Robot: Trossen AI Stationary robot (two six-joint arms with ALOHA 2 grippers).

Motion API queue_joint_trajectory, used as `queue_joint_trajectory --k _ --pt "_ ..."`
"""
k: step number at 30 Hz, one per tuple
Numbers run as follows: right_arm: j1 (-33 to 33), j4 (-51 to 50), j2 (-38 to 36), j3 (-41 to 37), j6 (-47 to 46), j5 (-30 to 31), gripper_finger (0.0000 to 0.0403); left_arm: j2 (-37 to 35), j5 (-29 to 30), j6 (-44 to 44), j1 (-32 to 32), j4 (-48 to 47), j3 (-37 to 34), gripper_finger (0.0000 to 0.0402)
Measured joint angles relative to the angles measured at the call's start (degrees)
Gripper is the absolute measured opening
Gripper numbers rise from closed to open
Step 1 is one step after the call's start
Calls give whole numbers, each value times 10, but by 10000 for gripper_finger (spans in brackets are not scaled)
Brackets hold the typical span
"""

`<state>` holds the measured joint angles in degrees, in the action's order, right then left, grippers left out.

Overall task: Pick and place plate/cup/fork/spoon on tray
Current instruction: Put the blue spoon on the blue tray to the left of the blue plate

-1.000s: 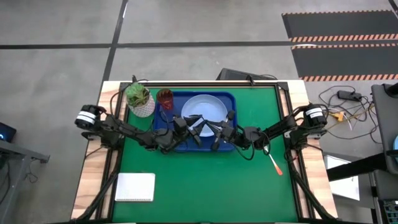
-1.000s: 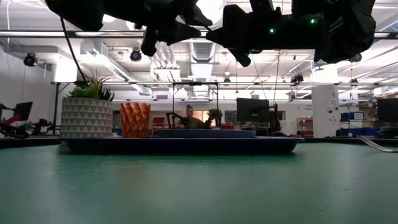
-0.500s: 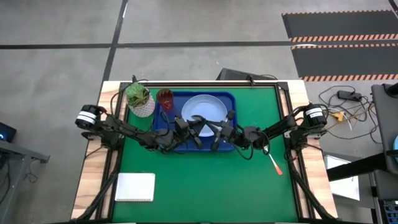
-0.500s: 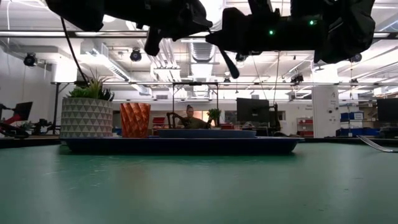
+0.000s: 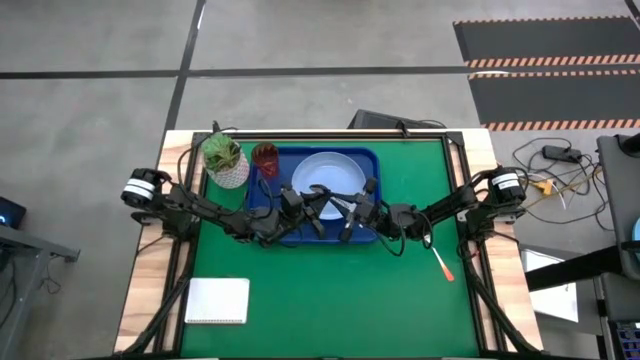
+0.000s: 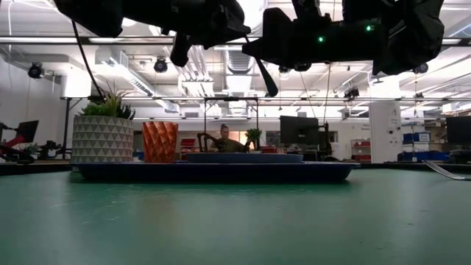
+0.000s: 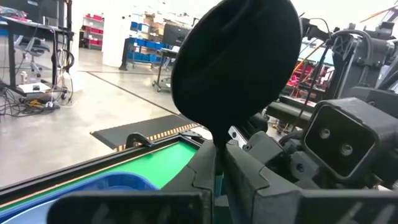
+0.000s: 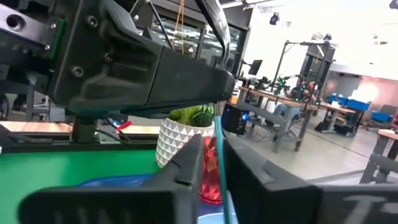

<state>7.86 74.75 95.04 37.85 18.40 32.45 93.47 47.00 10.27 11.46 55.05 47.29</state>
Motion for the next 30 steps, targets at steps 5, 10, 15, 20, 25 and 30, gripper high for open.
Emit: queue_joint_trajectory --k 5,10,15,20,25,30 --pt "0 -8 -8 0 -4 31 112 -4 0 -1 0 -11 -1 1" --pt "2 -103 -62 0 -26 56 155 -40 16 33 0 -102 -4 1" --pt "1 -261 -144 0 -84 56 176 -98 32 107 -3 -259 -1 0" --pt "1 -410 -232 0 -114 56 180 -163 37 218 -14 -433 0 0" --pt "1 -547 -310 0 -139 56 180 -221 25 407 -35 -682 22 0" --pt "0 -627 -365 -2 -148 57 180 -220 -65 540 -65 -911 82 0"
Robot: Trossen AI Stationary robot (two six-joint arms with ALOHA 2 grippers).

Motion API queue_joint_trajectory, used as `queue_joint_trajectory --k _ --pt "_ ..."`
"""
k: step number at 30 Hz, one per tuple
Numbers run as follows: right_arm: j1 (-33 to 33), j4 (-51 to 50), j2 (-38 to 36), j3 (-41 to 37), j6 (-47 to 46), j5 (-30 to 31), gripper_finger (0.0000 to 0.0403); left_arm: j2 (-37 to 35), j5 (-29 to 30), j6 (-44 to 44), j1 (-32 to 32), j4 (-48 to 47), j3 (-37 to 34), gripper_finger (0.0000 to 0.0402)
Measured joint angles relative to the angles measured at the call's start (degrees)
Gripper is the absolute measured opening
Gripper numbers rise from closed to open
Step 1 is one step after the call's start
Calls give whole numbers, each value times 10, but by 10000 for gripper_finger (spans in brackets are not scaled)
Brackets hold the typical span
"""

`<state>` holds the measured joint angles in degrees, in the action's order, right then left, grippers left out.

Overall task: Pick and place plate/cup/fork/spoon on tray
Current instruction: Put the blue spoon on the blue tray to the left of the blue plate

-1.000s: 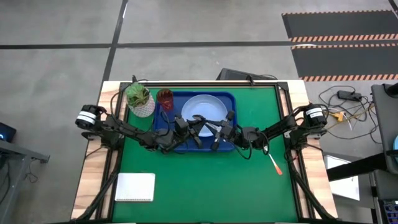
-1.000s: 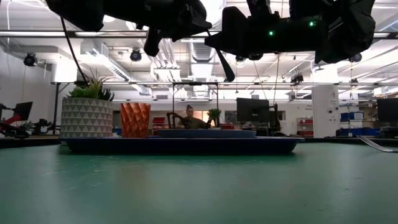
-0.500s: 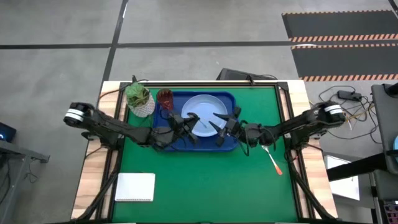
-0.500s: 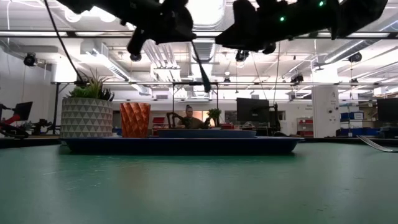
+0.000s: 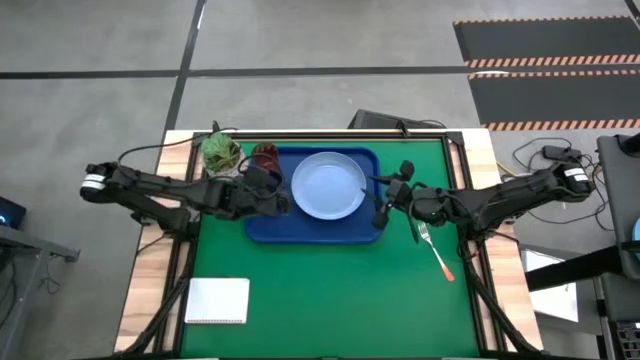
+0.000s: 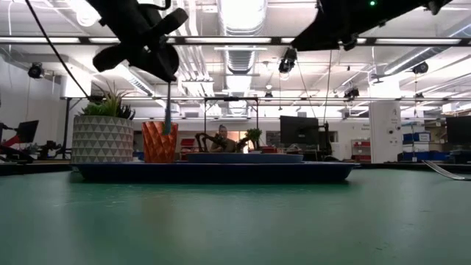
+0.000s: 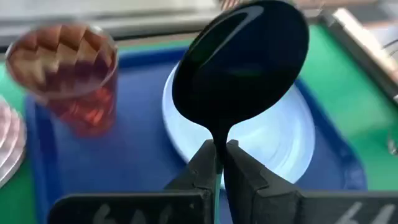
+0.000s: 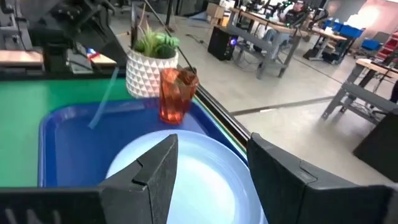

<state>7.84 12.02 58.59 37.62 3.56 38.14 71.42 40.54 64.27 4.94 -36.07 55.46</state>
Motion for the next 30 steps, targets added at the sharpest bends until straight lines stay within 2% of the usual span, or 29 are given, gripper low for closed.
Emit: queue_joint_trajectory --k 7,9,11,15,20,26,30 --pt "0 -16 -26 -15 22 10 180 68 -146 27 -57 -184 90 0" --pt "0 -21 -28 -16 24 10 180 90 -163 2 -73 -214 106 0" --pt "0 -25 -27 -16 25 10 180 106 -177 -26 -85 -221 111 0" --pt "0 -55 -29 -16 30 10 180 119 -283 -74 -115 -210 110 0" --pt "0 -66 -34 -16 32 10 175 125 -355 -97 -154 -214 108 0" --pt "-4 -75 -34 -16 40 10 166 125 -384 -106 -175 -215 108 0" --pt "-7 -75 -34 -16 40 10 158 135 -370 -106 -197 -214 108 0"
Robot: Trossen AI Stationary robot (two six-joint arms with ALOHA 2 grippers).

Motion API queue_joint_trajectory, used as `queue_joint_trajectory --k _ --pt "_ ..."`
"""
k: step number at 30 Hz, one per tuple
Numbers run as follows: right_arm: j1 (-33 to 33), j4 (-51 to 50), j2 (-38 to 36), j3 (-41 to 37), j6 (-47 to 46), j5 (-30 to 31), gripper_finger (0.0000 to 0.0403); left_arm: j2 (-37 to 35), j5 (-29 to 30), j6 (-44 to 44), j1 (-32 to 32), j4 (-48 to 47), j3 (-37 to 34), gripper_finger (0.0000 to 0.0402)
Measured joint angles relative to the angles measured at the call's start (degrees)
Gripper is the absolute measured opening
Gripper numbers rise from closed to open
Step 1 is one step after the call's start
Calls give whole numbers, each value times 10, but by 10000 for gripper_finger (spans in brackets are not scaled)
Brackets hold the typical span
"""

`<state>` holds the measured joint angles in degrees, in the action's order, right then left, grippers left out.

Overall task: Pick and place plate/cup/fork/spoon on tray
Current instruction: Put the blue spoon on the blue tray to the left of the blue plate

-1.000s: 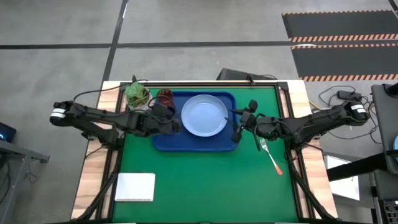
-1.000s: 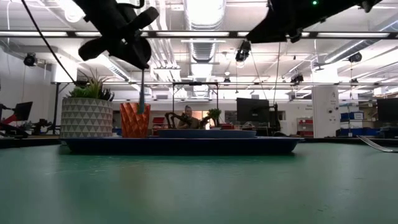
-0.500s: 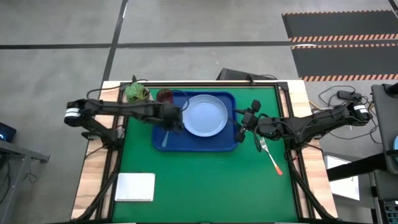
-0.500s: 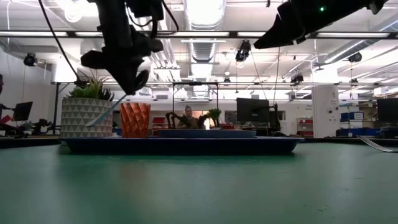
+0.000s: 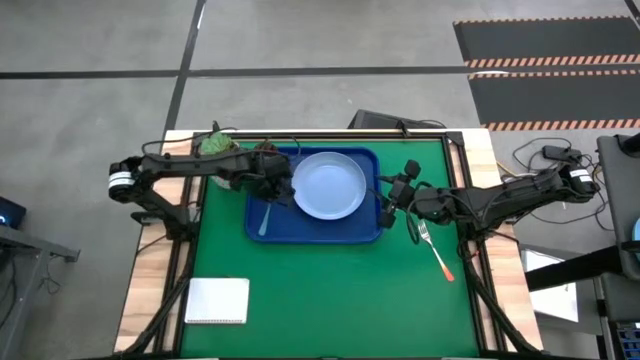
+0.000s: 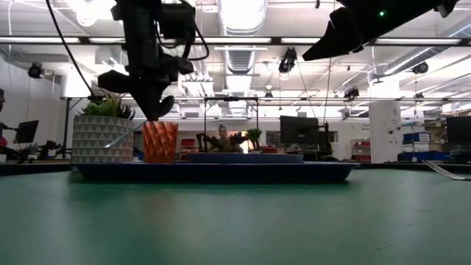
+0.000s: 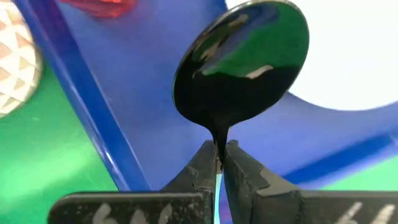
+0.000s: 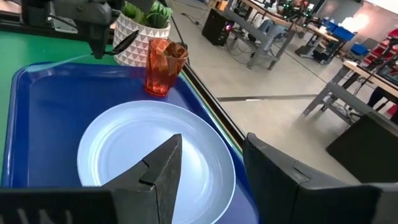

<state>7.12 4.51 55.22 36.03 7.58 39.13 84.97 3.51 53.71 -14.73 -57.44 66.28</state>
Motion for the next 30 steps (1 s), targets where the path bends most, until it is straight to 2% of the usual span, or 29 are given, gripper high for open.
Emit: queue_joint_trajectory --k 7,14,23,30 --pt "-3 -20 0 -1 0 0 148 42 4 -1 -12 0 -1 0" --pt "-3 -26 0 -1 0 0 148 77 50 0 -17 0 -1 3" --pt "-3 -26 0 -1 1 0 141 93 60 -1 -26 0 -1 32" --pt "-3 -27 0 -1 0 0 146 94 92 -2 -26 0 0 36"
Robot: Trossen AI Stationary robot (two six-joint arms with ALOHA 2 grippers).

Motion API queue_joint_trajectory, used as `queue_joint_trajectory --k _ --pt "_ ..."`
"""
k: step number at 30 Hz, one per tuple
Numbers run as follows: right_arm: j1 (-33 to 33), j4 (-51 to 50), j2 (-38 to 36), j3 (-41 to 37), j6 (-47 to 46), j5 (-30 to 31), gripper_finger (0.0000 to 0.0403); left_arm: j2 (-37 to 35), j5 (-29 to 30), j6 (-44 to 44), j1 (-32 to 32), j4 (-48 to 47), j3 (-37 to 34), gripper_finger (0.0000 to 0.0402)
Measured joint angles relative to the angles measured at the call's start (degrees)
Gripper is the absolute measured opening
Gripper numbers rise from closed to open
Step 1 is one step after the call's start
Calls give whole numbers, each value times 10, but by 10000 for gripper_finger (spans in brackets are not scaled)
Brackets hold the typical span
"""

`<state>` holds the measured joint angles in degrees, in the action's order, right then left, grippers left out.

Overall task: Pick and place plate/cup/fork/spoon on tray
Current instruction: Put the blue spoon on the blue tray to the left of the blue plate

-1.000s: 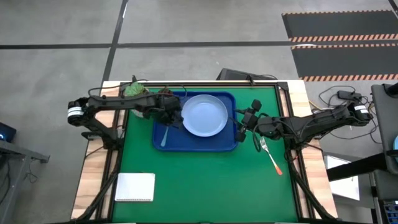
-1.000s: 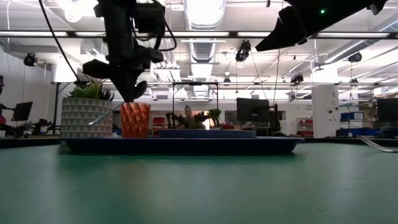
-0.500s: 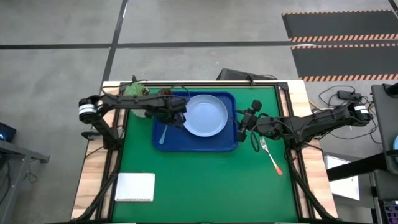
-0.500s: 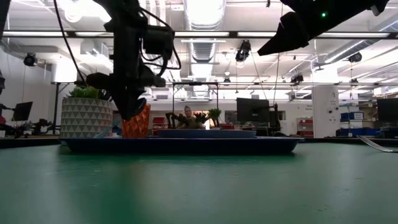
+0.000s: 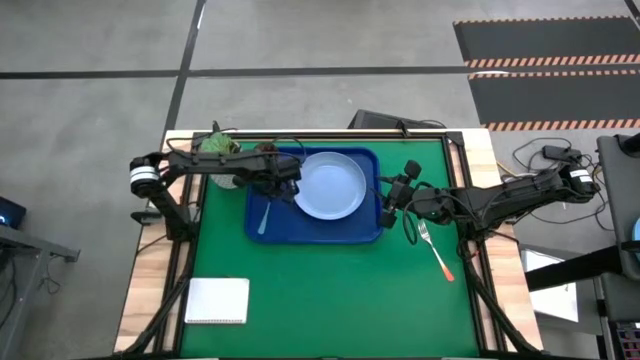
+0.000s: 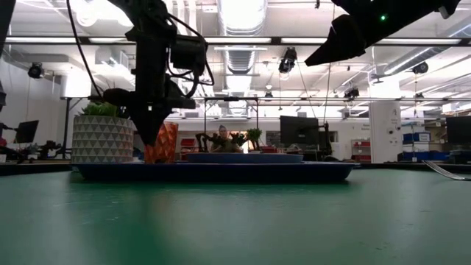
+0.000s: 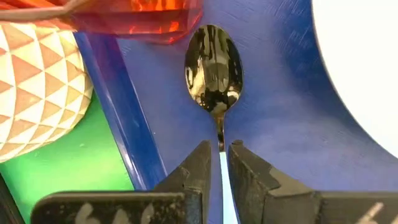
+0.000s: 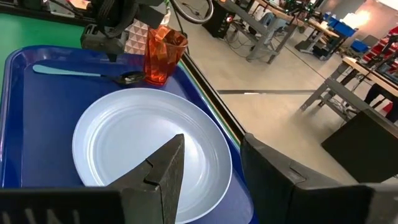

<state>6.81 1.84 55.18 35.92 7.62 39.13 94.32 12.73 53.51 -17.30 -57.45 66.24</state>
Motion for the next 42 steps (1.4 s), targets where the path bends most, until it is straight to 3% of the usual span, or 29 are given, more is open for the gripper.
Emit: queue_joint_trajectory --k 9,17,30,42 --pt "0 -2 0 0 1 0 137 5 1 -85 39 77 -1 33" --pt "0 -5 0 0 -1 0 138 35 64 -122 64 90 -15 4" --pt "0 -11 0 -1 0 0 135 39 87 -103 64 171 -111 0" --pt "0 -11 0 -1 -1 0 132 39 117 -74 64 174 -123 0"
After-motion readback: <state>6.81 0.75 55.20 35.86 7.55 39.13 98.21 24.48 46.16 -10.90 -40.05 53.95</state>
